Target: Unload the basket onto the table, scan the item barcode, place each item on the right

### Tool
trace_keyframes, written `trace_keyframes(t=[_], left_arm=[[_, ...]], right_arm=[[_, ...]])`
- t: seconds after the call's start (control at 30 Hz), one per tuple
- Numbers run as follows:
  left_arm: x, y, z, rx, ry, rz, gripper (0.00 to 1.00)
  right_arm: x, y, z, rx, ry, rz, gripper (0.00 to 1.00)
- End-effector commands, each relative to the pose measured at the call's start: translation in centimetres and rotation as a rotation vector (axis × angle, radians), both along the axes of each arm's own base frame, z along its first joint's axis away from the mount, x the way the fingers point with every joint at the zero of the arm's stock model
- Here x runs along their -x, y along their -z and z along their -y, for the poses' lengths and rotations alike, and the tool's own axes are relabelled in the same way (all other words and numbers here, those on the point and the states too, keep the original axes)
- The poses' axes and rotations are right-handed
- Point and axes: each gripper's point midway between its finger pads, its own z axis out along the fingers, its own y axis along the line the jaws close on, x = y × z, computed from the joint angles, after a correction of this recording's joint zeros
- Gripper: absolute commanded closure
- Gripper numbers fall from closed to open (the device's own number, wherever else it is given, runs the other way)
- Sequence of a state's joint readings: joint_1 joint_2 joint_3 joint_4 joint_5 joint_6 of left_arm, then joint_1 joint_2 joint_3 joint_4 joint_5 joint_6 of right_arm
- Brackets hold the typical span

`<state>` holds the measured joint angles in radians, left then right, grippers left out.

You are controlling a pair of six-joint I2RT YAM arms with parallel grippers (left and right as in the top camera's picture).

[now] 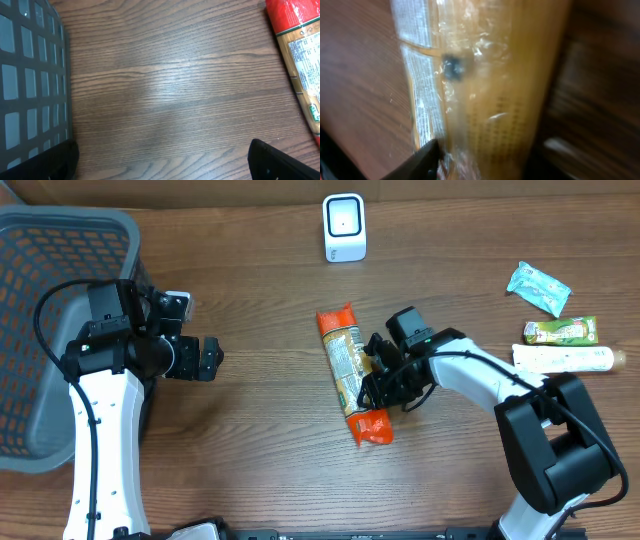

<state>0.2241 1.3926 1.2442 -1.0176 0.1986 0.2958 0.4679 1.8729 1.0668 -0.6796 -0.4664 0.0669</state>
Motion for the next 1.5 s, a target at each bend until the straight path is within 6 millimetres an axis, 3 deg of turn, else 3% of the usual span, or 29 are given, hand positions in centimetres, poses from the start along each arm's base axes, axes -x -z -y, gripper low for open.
trace_keyframes(t=[0.0, 0.17, 0.23, 0.43, 0.6, 0.73, 0.87, 1.0, 1.17, 1.43, 1.47], left_arm=[[-0.4, -0.5, 0.1, -0.004, 0.022, 0.017, 0.00], [-0.4, -0.5, 0.1, -0.004, 0.022, 0.017, 0.00], [-0.4, -0.5, 0.1, -0.004, 0.022, 0.016, 0.00], [-0.4, -0.5, 0.1, -0.004, 0.022, 0.017, 0.01], [-0.4, -0.5, 0.1, -0.004, 0.022, 0.017, 0.00], [-0.4, -0.5, 0.1, -0.004, 0.022, 0.016, 0.01], [-0.4, -0.5, 0.1, -0.004, 0.022, 0.016, 0.00], [-0.4, -0.5, 0.1, -0.004, 0.022, 0.016, 0.01], [-0.4, -0.5, 0.1, -0.004, 0.022, 0.017, 0.00], [-0.4, -0.5, 0.1, -0.004, 0.022, 0.017, 0.01], [-0.4, -0.5, 0.1, -0.004, 0.022, 0.016, 0.00]], right_arm=[[1.3, 2.1, 1.4, 0.146, 0.038, -0.008, 0.64], [1.6, 2.0, 1.2, 0.136, 0.032, -0.017, 0.83], [1.4, 1.8, 1.1, 0.122, 0.036, -0.021, 0.96], [-1.6, -1.0, 2.0, 0.169, 0.086, 0.022, 0.96], [-4.8, -3.9, 6.2, 0.524, 0.220, 0.206, 0.96], [-5.3, -6.4, 8.2, 0.782, 0.319, 0.377, 0.96], [-4.1, -6.1, 6.1, 0.798, 0.291, 0.438, 0.96], [-2.4, -4.3, 4.0, 0.791, 0.203, 0.461, 0.96], [-0.5, -1.6, 2.7, 0.851, 0.010, 0.459, 0.93], [0.7, -1.8, 1.3, 0.887, -0.070, 0.524, 0.92], [1.2, -1.8, 1.0, 0.887, -0.088, 0.526, 0.88]])
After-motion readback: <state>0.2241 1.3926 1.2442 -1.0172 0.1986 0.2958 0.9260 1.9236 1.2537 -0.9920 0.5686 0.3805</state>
